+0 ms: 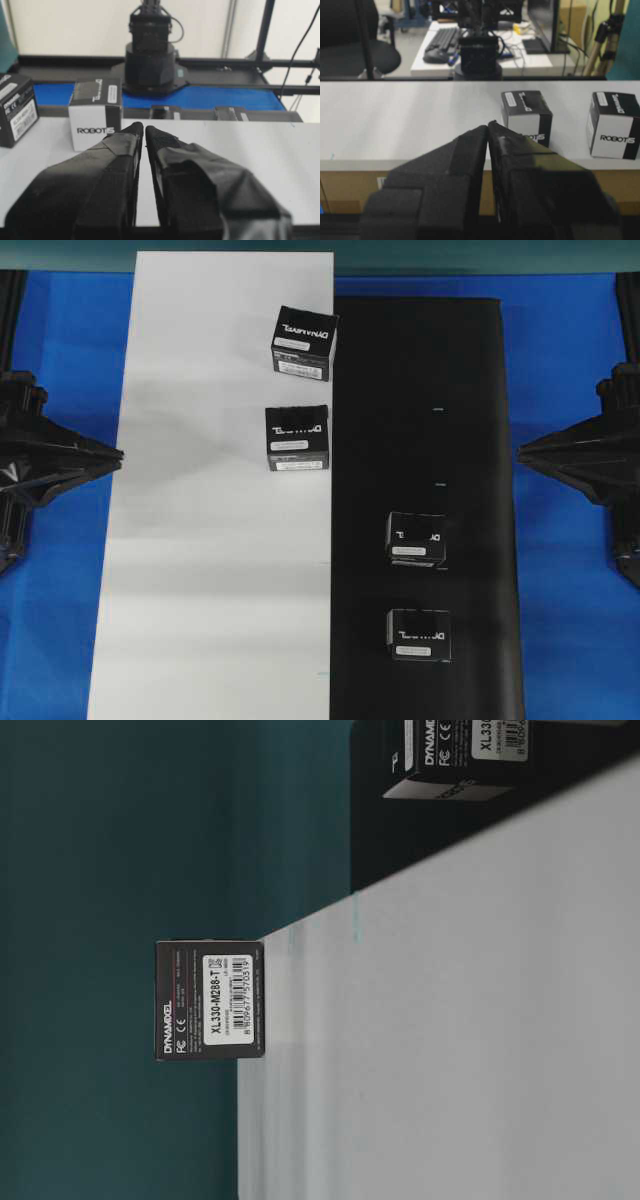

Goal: Place the box from the black base onto the white base.
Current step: 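Move the right gripper open over the upper black box on the black base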

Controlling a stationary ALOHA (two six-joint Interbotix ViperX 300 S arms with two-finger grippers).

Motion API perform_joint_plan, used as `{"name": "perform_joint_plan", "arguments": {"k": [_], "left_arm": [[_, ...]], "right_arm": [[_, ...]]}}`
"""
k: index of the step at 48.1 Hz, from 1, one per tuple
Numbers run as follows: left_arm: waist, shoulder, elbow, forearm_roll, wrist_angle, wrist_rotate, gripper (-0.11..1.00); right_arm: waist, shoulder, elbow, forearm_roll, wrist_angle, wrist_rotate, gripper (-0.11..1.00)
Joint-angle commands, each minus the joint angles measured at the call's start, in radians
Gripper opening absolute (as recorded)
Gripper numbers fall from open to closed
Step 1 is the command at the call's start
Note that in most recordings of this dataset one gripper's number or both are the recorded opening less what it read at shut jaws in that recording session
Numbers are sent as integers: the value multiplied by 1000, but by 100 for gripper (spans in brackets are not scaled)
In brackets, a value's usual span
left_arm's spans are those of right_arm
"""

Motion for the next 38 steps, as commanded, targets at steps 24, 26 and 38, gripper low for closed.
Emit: {"name": "perform_joint_plan", "arguments": {"k": [24, 26, 38], "left_arm": [[-23, 11, -67, 15, 86, -40, -4], [-23, 11, -71, 15, 89, -40, -4], [-25, 11, -89, 15, 124, -40, -4]], "right_arm": [[64, 35, -52, 34, 617, 114, 3], [64, 40, -55, 35, 664, 115, 3], [78, 69, -71, 52, 756, 120, 7]]}}
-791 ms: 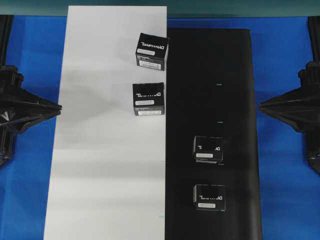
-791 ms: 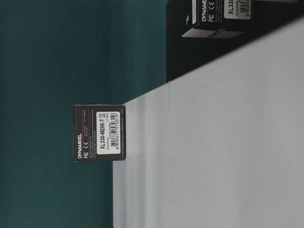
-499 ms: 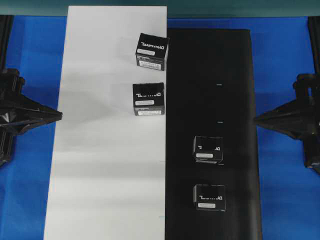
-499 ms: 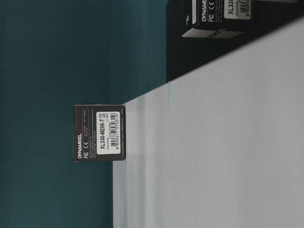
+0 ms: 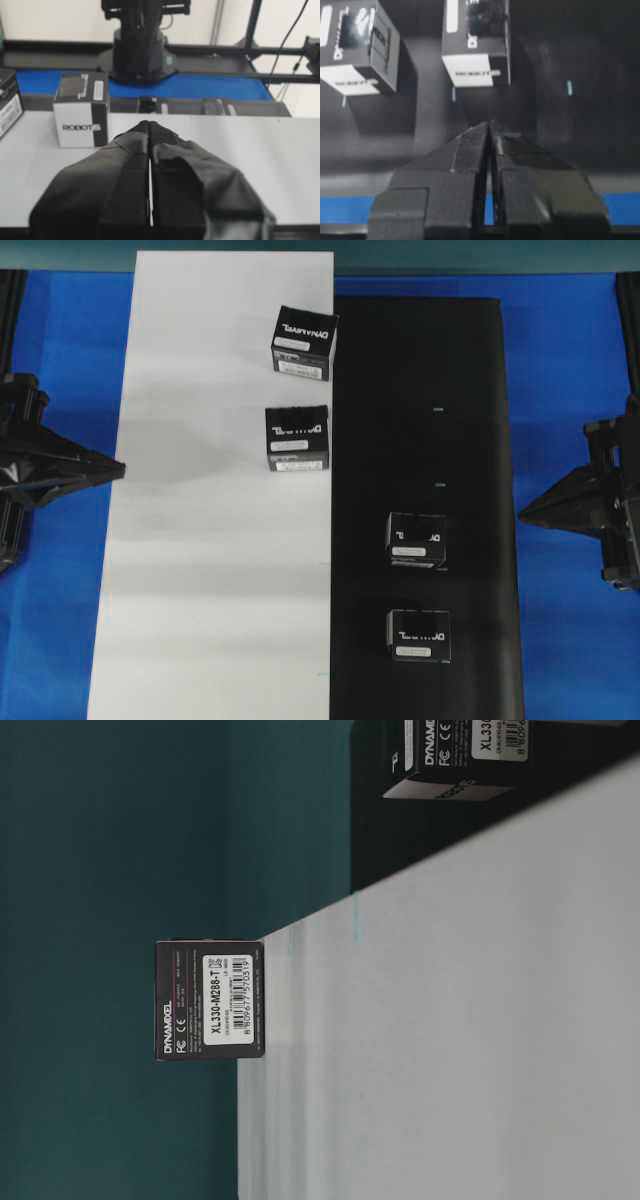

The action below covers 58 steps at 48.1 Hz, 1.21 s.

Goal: Place the box from the black base onto the white base.
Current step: 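Move the right gripper open over the upper black box on the black base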

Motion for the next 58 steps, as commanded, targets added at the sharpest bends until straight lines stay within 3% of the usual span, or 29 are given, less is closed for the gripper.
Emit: {"name": "perform_joint_plan", "arguments": {"k": [1, 8, 15, 20, 28, 42, 58], "left_arm": [[2, 6, -31, 3, 6, 0, -4], [0, 6, -38, 3, 12, -2, -4], [0, 6, -38, 3, 14, -2, -4], [-2, 5, -38, 3, 12, -3, -4], [-5, 6, -38, 3, 14, -20, -4], [-12, 6, -38, 5, 14, -28, -4], [-17, 6, -37, 3, 14, -29, -4]], "right_arm": [[12, 18, -23, 20, 12, 3, 9], [55, 54, -60, 35, 69, 12, 30], [74, 107, -100, 26, 95, 49, 71], [74, 158, -104, -15, 89, 89, 94], [72, 249, -112, -74, 49, 118, 93], [72, 331, -86, -78, -129, 152, 94], [69, 457, -94, -81, -193, 153, 95]]}}
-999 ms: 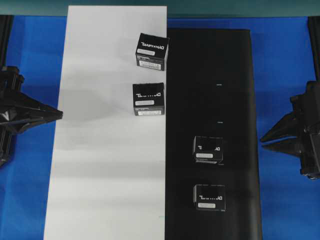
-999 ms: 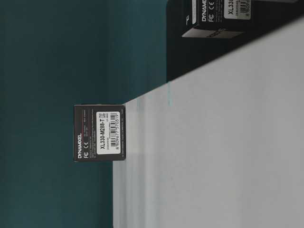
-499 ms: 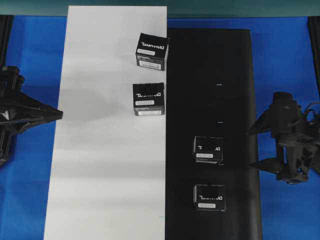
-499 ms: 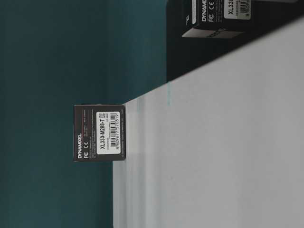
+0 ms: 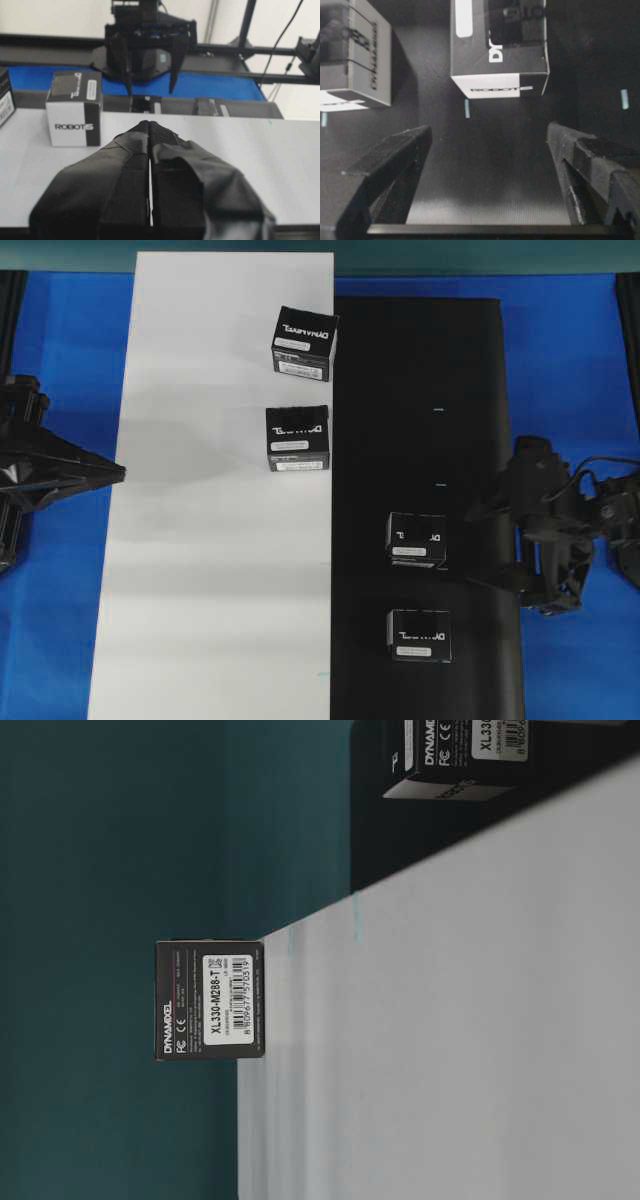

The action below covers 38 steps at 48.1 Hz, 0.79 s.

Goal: Place the box from the black base onto the white base.
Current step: 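Move the right gripper open over the upper black box on the black base, then lower the right gripper around the box and close on it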

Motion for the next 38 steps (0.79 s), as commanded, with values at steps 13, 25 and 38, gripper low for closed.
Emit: {"name": "perform_joint_plan", "arguments": {"k": [13, 25, 38], "left_arm": [[-5, 3, -26, 2, -5, -2, -4], [-14, 0, -26, 2, 14, -3, -4], [-14, -5, -26, 2, 43, -3, -4]], "right_arm": [[-17, 104, -20, -2, -104, 2, 95], [-57, 141, -28, -5, -158, -3, 95], [-60, 227, -72, -5, -213, -6, 95]]}}
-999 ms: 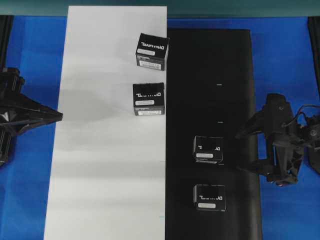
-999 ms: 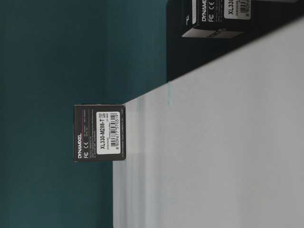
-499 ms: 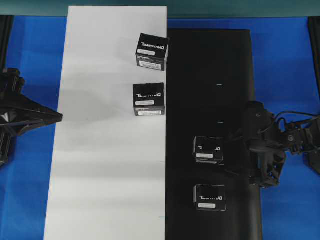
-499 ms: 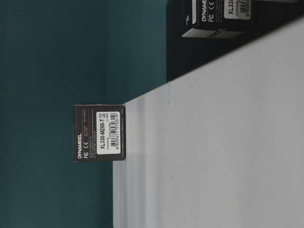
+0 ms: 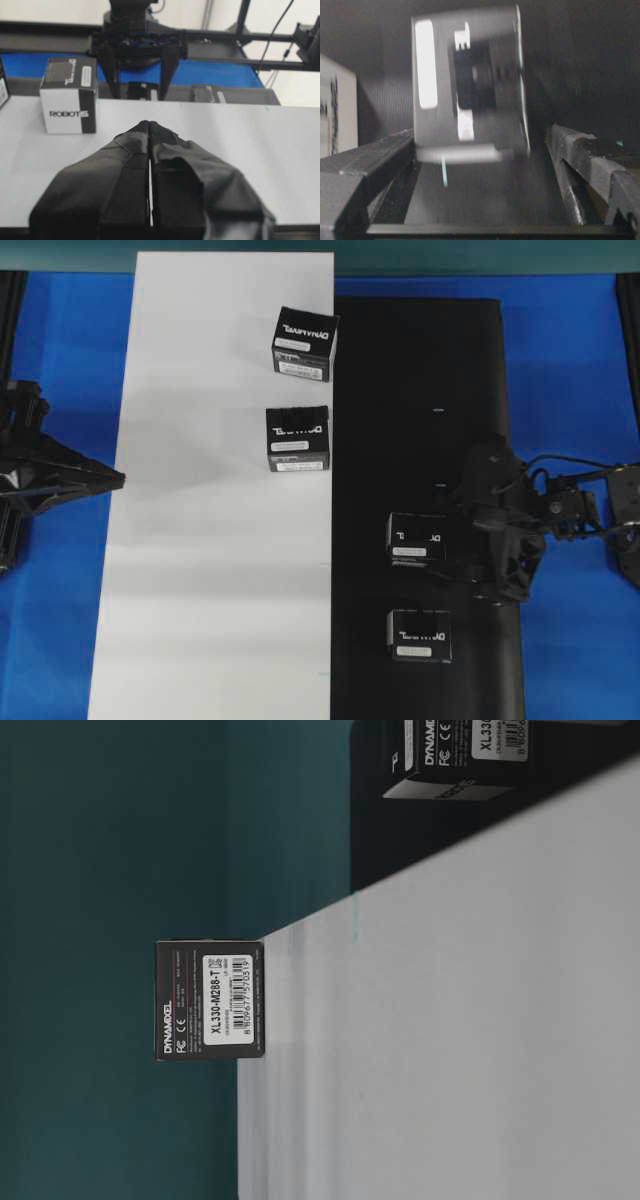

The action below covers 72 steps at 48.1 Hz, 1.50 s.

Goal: Place the box from the black base onto the white base.
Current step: 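Lower the right gripper around the box and close on it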

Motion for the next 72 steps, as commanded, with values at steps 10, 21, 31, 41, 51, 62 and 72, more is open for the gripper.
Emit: {"name": "perform_joint_plan", "arguments": {"k": [10, 21, 31, 41, 51, 62, 72], "left_arm": [[-2, 0, -26, 3, -5, -2, -4], [-3, -5, -26, 3, -5, -2, -4], [-3, -5, -26, 3, -3, -2, -4], [-3, -5, -28, 3, 3, -2, -4], [-3, -5, -26, 3, 2, -2, -4], [-3, -2, -26, 3, 3, -2, -4], [-3, -3, -26, 3, 2, -2, -4]], "right_arm": [[5, 110, -64, -3, -61, -3, 96], [6, 101, -57, 2, -66, -2, 95], [9, 92, -41, 2, -89, -2, 95], [15, 86, -37, 2, -86, -2, 95], [21, 58, -28, 3, -58, 0, 93], [21, 20, -9, 3, -77, 0, 62], [21, 2, -11, 9, -72, 3, 58]]}}
